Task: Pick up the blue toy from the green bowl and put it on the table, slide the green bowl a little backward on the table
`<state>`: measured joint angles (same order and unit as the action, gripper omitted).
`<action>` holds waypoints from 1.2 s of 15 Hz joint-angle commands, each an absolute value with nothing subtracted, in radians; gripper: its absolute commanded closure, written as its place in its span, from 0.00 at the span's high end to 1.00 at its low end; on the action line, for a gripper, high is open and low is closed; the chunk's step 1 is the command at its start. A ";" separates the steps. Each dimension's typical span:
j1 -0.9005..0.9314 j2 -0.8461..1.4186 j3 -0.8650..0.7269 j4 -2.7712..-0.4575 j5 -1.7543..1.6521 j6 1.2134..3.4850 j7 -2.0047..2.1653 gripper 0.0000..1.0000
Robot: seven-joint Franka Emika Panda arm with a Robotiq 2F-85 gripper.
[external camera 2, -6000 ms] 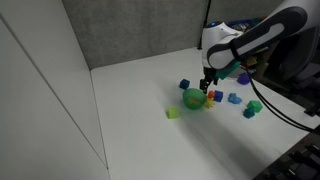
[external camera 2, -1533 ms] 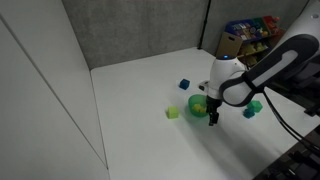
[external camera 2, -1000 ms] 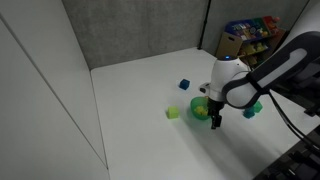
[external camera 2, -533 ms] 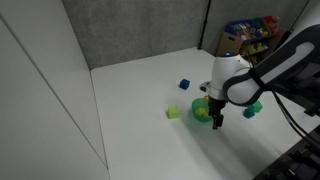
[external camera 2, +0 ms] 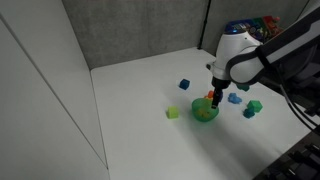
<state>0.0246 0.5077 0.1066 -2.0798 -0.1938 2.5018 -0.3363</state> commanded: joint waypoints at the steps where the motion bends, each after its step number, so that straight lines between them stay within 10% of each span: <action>1: 0.071 0.445 0.041 -2.082 -0.199 2.421 -0.159 1.00; 18: 0.046 -0.010 0.003 -2.294 -0.068 2.223 0.157 1.00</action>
<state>0.0625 0.0826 0.0053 -2.2723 -0.0694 2.2881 0.1539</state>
